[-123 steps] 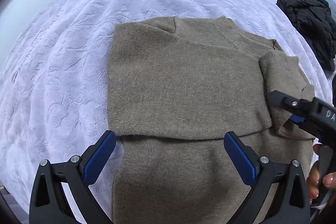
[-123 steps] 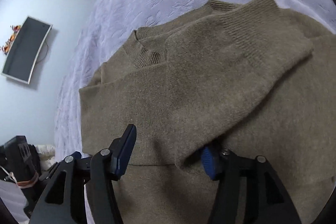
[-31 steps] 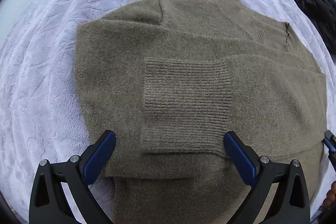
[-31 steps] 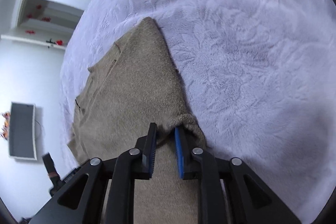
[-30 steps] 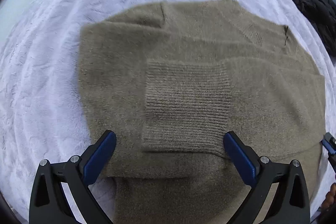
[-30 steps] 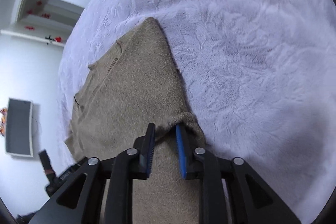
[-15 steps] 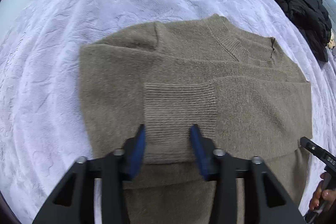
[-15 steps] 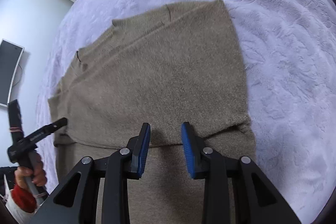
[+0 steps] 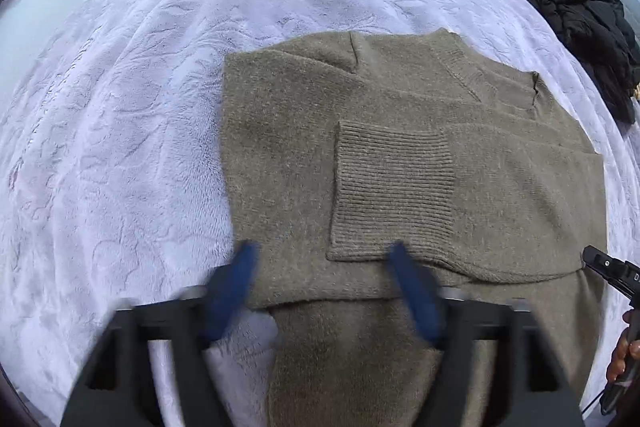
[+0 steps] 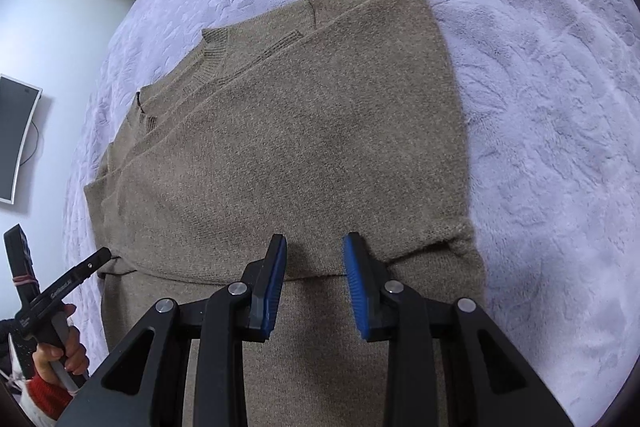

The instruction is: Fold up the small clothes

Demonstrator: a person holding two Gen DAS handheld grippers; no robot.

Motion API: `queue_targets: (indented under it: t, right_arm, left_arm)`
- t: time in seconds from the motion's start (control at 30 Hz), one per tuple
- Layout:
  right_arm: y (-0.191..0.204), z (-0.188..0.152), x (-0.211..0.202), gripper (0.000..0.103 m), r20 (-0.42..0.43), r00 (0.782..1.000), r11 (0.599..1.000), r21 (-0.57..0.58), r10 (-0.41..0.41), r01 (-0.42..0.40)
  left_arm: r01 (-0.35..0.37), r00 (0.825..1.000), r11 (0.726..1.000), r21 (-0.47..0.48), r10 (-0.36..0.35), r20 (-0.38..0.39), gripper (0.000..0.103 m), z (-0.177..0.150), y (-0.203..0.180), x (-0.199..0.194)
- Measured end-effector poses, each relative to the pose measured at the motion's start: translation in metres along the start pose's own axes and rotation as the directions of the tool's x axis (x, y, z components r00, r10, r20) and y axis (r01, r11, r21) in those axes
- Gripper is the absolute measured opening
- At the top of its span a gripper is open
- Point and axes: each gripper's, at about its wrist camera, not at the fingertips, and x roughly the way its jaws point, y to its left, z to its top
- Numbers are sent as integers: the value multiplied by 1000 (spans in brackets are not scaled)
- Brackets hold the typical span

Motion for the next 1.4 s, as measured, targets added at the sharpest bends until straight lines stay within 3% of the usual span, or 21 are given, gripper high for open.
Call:
queue_targets:
  t: [0.13, 0.27, 0.4, 0.5, 0.67, 0.7, 0.73, 0.8, 0.87, 1.07, 1.17, 1.23, 1.3, 1.37, 1.4]
  right_arm:
    - [4, 1, -2, 33, -14, 1000, 1000, -18, -14, 14]
    - [10, 6, -13, 36, 6, 1000, 999, -33, 3, -3]
    - [8, 31, -27, 65, 90, 995, 999, -39, 37, -33]
    - [-7, 60, -25, 65, 121, 993, 1000, 11, 14, -15]
    - [-39, 95, -11, 65, 151, 988, 995, 98, -29, 14]
    - [-48, 98, 0, 62, 117, 993, 992, 129, -23, 8]
    - [-53, 99, 7, 41, 90, 996, 989, 148, -11, -2]
    - [-55, 98, 14, 18, 62, 997, 987, 153, 48, -57]
    - [-51, 97, 11, 18, 77, 996, 992, 116, 49, -57]
    - [-62, 97, 23, 17, 59, 998, 993, 118, 0, -7]
    - [-56, 94, 16, 28, 71, 997, 992, 126, -12, 3]
    - [-50, 91, 9, 48, 69, 997, 994, 105, -34, 27]
    - [-40, 87, -1, 59, 77, 995, 996, 61, -67, 63]
    - [-33, 81, -12, 59, 86, 993, 996, 37, -85, 83]
    - [-32, 79, -16, 59, 86, 993, 996, 36, -80, 77]
  left_arm:
    - [-22, 1000, 1000, 13, 21, 7, 89, -4, 3, -7]
    - [-7, 998, 999, -36, 9, 66, 89, 20, 17, -15]
    - [-20, 996, 993, -119, 30, 86, 89, 54, 45, -7]
    - [-18, 998, 986, -167, 27, 48, 89, 73, 68, 11]
    - [-53, 996, 980, -191, 64, 54, 89, 82, 87, 21]
    - [-68, 996, 980, -186, 78, 46, 89, 82, 89, 24]
    - [-82, 995, 980, -180, 90, 41, 89, 83, 90, 27]
    - [-105, 992, 980, -169, 116, 53, 89, 84, 89, 30]
    - [-132, 987, 978, -162, 144, 67, 89, 83, 92, 32]
    - [-115, 990, 980, -161, 126, 60, 89, 83, 98, 44]
    - [-104, 993, 982, -157, 112, 48, 89, 79, 98, 34]
    - [-100, 993, 984, -150, 109, 53, 89, 73, 97, 22]
    - [-86, 994, 987, -137, 95, 61, 89, 70, 89, 11]
    - [-79, 994, 990, -113, 87, 61, 90, 62, 81, 3]
    - [-83, 994, 992, -97, 89, 59, 101, 59, 76, -2]
